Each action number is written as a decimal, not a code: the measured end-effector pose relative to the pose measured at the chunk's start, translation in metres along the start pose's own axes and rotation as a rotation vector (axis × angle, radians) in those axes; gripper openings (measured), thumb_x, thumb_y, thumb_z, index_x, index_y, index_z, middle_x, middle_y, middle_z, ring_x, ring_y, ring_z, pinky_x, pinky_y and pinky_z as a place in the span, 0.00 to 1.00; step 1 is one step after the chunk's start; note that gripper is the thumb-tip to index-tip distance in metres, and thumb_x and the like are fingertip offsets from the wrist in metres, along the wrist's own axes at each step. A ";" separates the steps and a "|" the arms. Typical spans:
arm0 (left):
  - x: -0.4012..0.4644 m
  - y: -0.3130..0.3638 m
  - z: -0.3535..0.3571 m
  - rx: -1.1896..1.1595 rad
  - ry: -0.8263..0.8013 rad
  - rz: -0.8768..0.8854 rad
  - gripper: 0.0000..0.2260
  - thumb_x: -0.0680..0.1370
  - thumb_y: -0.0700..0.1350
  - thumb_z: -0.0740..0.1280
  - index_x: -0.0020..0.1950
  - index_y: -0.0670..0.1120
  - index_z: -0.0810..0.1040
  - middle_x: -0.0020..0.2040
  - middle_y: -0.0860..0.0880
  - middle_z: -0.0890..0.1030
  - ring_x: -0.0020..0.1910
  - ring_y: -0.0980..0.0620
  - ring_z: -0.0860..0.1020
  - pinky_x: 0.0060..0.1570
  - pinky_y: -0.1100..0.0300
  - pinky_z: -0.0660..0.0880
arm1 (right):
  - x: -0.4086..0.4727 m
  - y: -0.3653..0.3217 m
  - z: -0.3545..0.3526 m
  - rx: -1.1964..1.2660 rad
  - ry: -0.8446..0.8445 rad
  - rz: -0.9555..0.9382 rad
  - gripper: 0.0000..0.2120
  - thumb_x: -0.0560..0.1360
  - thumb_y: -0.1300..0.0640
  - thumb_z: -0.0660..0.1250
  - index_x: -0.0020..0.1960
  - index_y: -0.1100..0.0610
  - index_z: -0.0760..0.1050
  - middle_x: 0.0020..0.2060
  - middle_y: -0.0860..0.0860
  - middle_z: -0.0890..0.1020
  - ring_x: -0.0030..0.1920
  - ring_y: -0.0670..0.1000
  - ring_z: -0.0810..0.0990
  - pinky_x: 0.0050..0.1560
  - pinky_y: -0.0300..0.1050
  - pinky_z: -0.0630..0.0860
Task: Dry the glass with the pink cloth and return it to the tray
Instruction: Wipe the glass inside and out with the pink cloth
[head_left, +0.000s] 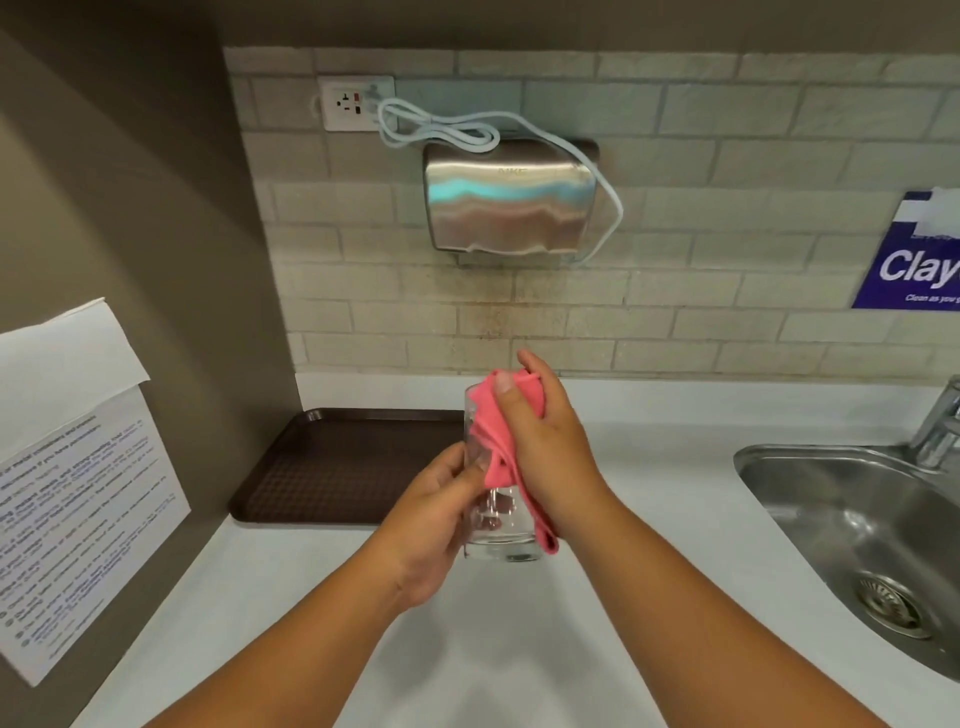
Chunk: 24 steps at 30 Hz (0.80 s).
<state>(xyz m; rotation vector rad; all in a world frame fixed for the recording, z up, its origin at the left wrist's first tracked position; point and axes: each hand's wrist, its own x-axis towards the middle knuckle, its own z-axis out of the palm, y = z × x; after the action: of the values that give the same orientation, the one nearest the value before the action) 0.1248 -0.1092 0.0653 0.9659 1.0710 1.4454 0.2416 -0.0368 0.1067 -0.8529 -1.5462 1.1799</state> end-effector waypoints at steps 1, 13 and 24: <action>-0.002 -0.002 0.002 -0.017 -0.004 0.010 0.18 0.80 0.51 0.74 0.67 0.44 0.81 0.52 0.46 0.88 0.49 0.48 0.82 0.47 0.58 0.79 | 0.005 -0.004 -0.003 0.017 0.011 0.011 0.19 0.83 0.36 0.62 0.72 0.39 0.75 0.56 0.42 0.86 0.50 0.42 0.87 0.52 0.42 0.83; 0.003 0.020 -0.007 -0.121 0.075 -0.004 0.27 0.71 0.60 0.73 0.66 0.46 0.86 0.62 0.40 0.87 0.62 0.42 0.83 0.69 0.41 0.74 | -0.033 0.024 0.006 0.002 -0.239 -0.105 0.32 0.85 0.42 0.62 0.85 0.33 0.50 0.68 0.30 0.73 0.61 0.27 0.78 0.56 0.25 0.76; -0.008 0.005 0.005 -0.193 -0.116 -0.027 0.26 0.76 0.55 0.70 0.71 0.42 0.81 0.56 0.41 0.86 0.53 0.43 0.85 0.55 0.46 0.82 | 0.006 -0.009 -0.027 0.271 -0.070 0.084 0.26 0.87 0.39 0.54 0.67 0.56 0.81 0.47 0.53 0.88 0.46 0.55 0.88 0.45 0.50 0.85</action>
<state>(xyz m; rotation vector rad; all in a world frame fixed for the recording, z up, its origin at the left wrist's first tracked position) 0.1294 -0.1166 0.0712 0.8824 0.8408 1.4247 0.2656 -0.0265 0.1185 -0.7074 -1.3766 1.4551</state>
